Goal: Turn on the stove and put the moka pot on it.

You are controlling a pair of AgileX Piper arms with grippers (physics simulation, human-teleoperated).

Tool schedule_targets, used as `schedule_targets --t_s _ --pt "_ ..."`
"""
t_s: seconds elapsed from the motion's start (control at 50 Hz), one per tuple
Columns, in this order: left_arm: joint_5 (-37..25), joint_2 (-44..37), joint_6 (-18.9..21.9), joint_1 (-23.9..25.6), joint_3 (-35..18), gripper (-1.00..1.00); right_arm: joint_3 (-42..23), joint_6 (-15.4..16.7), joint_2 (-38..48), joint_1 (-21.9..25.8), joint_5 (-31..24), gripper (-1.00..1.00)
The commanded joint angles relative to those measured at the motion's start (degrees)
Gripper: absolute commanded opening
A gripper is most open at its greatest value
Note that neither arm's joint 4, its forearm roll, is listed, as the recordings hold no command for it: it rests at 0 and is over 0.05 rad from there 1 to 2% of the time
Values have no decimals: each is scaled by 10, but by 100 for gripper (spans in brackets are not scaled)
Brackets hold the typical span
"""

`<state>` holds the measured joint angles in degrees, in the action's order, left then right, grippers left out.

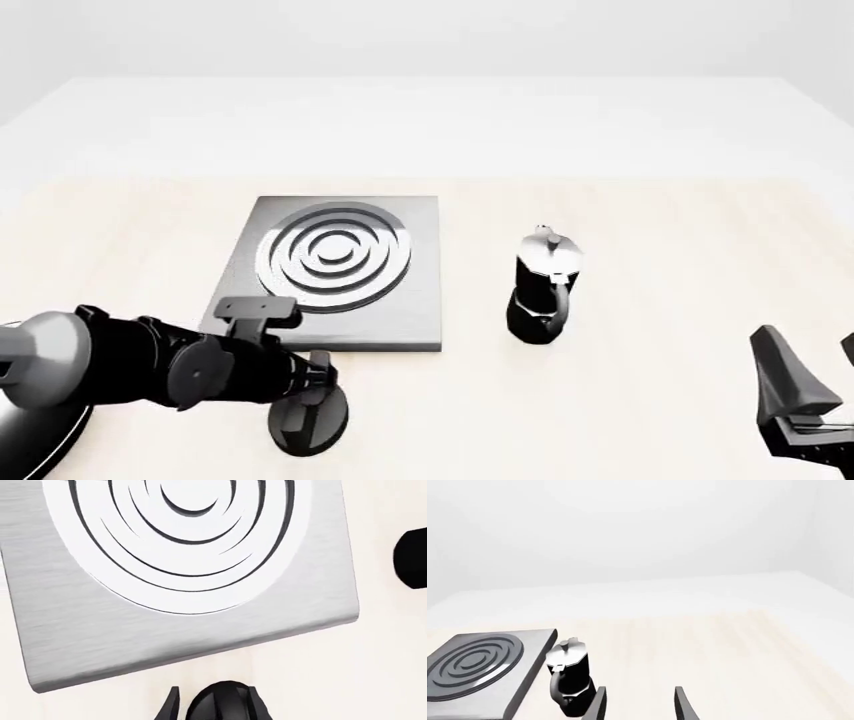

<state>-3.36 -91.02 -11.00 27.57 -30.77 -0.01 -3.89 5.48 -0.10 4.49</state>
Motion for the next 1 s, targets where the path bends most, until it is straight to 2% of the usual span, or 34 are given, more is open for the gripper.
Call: schedule_targets --t_s 0.02,0.32,0.74,0.82,0.88,0.9,0.92,0.94,0.98,1.0 --pt "-6 8 -11 -56 5 100 0 1 5 1 4 100" --pt "-40 60 31 -105 -15 100 0 2 13 3 10 100" --pt "-55 91 42 -127 -12 100 0 3 12 4 9 100" --pt "-56 102 46 -132 -11 100 0 14 23 6 17 100" --pt "-55 142 54 -142 -13 100 -1 42 121 16 81 100" --pt "-53 157 60 -147 -12 100 -2 49 140 19 92 100" --pt "-50 167 45 -138 -7 100 -3 57 172 25 110 100" --pt "-41 190 52 -149 1 100 -7 62 176 35 105 100" --pt "-28 222 48 -153 16 100 -17 53 222 43 114 100" --pt "-20 242 45 -161 24 100 -24 31 212 54 97 100"
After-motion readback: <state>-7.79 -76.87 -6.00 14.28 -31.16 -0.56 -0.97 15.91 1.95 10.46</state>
